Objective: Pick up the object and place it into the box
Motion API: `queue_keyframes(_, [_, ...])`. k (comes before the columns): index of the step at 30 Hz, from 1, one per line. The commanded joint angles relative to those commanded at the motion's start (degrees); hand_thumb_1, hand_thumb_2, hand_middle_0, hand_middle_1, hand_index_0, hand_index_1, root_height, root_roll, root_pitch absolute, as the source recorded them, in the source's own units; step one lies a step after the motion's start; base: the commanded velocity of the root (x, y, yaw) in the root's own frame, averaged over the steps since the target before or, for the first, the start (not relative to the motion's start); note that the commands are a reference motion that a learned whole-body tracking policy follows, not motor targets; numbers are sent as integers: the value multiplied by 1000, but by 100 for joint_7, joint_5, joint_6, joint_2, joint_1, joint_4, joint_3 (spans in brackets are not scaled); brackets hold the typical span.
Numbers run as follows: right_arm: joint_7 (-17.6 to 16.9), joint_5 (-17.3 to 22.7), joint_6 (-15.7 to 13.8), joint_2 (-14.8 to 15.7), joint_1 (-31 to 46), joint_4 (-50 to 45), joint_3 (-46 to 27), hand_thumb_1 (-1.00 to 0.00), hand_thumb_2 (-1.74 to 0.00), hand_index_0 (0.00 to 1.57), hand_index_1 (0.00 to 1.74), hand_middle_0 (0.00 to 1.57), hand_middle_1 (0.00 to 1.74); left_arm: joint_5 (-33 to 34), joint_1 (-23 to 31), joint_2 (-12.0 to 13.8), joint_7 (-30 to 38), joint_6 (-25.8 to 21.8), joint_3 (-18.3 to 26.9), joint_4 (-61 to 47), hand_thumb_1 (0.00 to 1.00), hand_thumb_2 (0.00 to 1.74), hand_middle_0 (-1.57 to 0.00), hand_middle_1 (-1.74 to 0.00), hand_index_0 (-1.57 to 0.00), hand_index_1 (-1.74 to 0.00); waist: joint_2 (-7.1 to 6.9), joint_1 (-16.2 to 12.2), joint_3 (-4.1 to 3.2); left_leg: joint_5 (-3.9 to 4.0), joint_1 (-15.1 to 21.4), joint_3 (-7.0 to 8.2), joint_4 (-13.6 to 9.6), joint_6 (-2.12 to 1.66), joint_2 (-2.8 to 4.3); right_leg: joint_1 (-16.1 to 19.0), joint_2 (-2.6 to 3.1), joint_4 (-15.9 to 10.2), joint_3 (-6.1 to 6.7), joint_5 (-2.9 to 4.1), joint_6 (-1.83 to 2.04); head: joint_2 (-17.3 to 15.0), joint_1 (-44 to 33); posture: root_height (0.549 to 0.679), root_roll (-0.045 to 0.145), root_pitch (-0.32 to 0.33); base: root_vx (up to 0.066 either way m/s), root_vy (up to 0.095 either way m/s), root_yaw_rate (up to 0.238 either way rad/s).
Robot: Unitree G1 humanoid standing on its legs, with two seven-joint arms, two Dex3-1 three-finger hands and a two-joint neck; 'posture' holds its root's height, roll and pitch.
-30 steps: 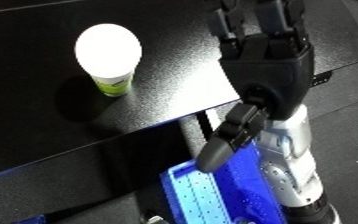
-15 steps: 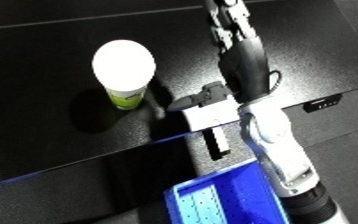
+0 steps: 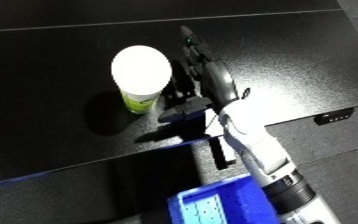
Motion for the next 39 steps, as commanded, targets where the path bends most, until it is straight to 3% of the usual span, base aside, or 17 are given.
queue_keyframes(8, [142, 133, 142, 239, -336, 83, 306, 0, 0, 0, 0, 0, 0, -21, -74, -36, 84, 85, -81, -43, 0, 0, 0, 0, 0, 0, 20, 82, 16, 60, 5, -20, -78, -25, -27, 1, -18, -54, -27, 30, 5, -19, 198, 631, 62, -34, -4, -2, 42])
queue_keyframes(17, [283, 158, 197, 470, -487, -274, 431, -450, -783, 706, 783, 706, 783, -8, -77, -69, 118, 145, -110, -73, 0, 0, 0, 0, 0, 0, 28, 115, 5, 127, 36, -14, -191, -64, -34, 17, -19, -139, -30, 66, 25, 56, 322, 633, 66, -30, -3, 2, 23])
queue_keyframes(22, [236, 125, 316, 501, -449, -374, 435, -700, -1218, 1099, 1218, 1099, 1218, 50, -101, -94, 124, 116, -130, -82, 0, 0, 0, 0, 0, 0, 18, 101, -10, 118, 37, 2, -176, -62, -20, 8, -20, -128, -26, 61, 20, 131, 340, 633, 68, -29, -14, 0, 13])
queue_keyframes(27, [126, 237, 285, 382, -353, -377, 325, -700, -1218, 1099, 1218, 1099, 1218, 131, -76, -103, 133, 127, -122, -58, 0, 0, 0, 0, 0, 0, 2, 54, -24, 39, 17, 22, -64, -39, -6, -12, -10, -80, -5, 42, 5, 97, 459, 632, 68, -29, -17, 1, -43])
queue_keyframes(32, [160, 157, 161, 221, -119, -558, 99, -700, -1218, 1099, 1218, 1099, 1218, 152, -43, -118, 28, 31, -70, 33, 0, 0, 0, 0, 0, 0, -9, -67, -30, -15, 15, 89, -9, -29, 29, -37, 9, -83, 63, 58, 23, 231, 334, 632, 68, -28, -4, 31, -105])
queue_keyframes(39, [58, -101, -194, -57, 585, -1325, -444, -700, -1218, 1099, 1218, 1099, 1218, 102, 23, -106, 3, -21, 104, 33, 0, 0, 0, 0, 0, 0, -64, -336, -31, -128, 10, 207, 85, -8, 95, -109, 104, -76, 185, 80, 63, 267, 367, 631, 63, -22, -11, 30, -142])
